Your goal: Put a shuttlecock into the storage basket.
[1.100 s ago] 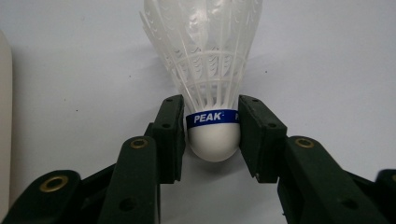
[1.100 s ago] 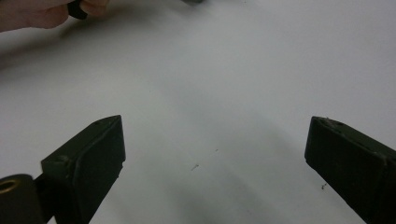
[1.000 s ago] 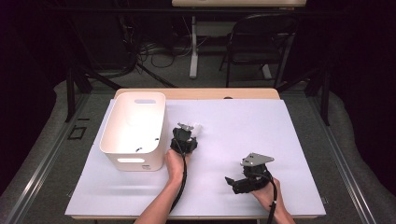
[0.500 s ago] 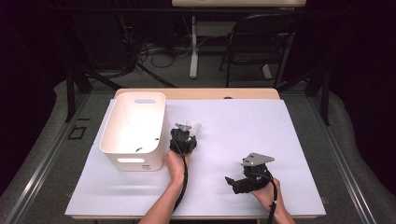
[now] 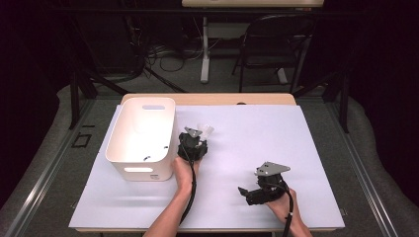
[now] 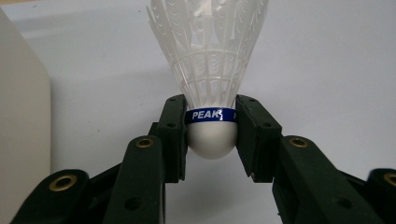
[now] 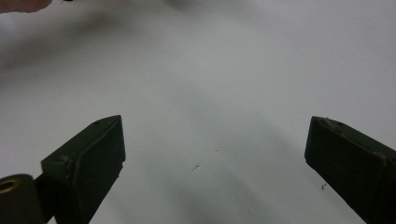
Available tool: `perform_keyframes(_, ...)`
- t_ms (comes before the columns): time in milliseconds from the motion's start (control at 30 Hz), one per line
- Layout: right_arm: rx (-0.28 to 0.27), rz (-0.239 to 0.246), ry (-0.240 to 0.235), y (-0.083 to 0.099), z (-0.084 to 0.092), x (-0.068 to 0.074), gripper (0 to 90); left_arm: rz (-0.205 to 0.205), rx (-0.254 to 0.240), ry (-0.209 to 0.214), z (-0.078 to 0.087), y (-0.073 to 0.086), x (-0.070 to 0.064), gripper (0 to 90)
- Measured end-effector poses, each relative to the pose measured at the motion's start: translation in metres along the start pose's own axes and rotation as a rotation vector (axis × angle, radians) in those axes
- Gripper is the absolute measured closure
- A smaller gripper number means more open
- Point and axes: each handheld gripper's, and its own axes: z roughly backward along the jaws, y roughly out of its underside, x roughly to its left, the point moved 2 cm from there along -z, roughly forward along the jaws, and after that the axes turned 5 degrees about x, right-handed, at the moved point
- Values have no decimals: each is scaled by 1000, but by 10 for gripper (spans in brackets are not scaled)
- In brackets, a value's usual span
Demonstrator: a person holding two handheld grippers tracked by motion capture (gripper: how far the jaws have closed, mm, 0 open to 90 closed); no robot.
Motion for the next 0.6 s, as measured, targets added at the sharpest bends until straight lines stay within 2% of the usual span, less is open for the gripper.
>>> perform_keyframes(233,-1,-1,1,0,0,1,44,-41,-9,15,12,-11,-2,652)
perform_keyframes(300,-2,-1,1,0,0,1,44,-39,-17,16,13,-12,-3,652)
perform_keyframes(600,-3,-2,0,0,1,1,44,-77,-32,20,27,-22,-4,652)
